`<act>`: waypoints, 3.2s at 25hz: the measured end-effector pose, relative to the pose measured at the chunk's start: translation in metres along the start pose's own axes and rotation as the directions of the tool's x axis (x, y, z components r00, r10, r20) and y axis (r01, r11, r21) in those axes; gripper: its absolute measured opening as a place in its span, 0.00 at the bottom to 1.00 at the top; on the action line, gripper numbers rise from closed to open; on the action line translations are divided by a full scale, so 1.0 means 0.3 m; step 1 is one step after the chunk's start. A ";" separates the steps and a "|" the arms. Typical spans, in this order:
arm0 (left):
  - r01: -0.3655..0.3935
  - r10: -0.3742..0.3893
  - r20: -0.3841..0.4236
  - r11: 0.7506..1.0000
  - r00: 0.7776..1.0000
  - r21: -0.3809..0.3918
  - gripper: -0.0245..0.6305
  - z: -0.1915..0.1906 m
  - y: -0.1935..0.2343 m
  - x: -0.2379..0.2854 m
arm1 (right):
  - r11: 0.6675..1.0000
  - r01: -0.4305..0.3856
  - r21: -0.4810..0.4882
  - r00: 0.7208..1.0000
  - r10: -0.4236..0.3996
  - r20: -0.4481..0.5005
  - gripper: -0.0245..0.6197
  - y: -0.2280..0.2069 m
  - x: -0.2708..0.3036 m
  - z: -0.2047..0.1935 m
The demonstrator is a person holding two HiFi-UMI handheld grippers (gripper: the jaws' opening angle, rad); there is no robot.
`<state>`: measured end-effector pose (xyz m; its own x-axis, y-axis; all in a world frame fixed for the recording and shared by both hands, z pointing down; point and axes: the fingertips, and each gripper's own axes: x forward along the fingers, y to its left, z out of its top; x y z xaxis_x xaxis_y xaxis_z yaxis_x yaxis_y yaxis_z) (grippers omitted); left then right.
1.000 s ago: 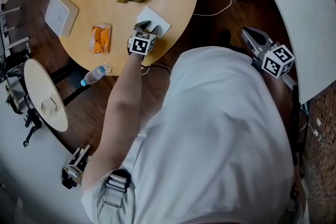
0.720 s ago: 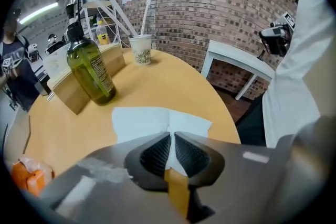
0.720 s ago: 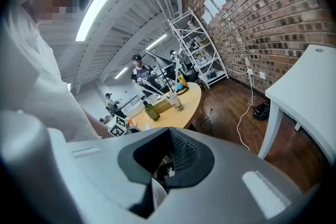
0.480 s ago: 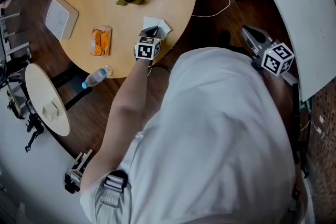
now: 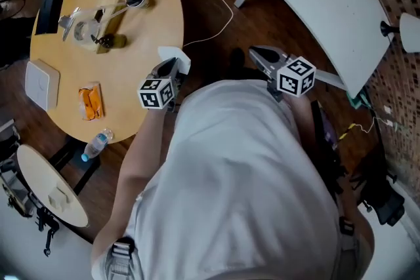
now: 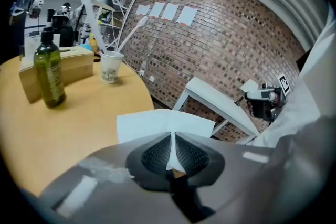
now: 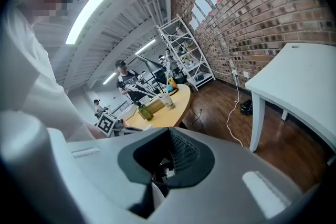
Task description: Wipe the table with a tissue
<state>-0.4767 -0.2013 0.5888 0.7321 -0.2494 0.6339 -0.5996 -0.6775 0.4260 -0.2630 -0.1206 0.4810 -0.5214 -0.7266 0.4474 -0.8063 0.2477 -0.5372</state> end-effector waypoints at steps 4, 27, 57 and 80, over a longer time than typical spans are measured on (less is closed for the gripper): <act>0.105 -0.105 0.007 0.994 0.994 0.002 0.07 0.054 -0.139 0.084 | 0.998 0.054 0.010 0.998 -0.054 0.033 0.05 -0.012 -0.080 -0.027; 0.320 -0.297 -0.128 0.920 0.946 0.228 0.07 0.377 -0.725 0.618 | 0.963 0.227 0.142 0.935 -0.256 0.243 0.05 -0.477 -0.506 0.101; 0.298 -0.200 -0.242 0.815 0.949 0.497 0.08 0.791 -1.068 1.164 | 0.898 0.286 0.335 0.812 -0.413 0.413 0.05 -1.001 -0.960 0.222; 0.251 -0.097 -0.307 0.820 0.947 0.514 0.08 1.158 -0.831 1.771 | 0.750 0.431 0.501 0.710 -0.625 0.325 0.05 -1.225 -0.818 0.453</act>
<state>0.1741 -0.4052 0.5950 0.6522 0.0418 0.7569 -0.1420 -0.9741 0.1761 0.1991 -0.1205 0.4714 0.2250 -0.8786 0.4213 -0.6894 -0.4491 -0.5684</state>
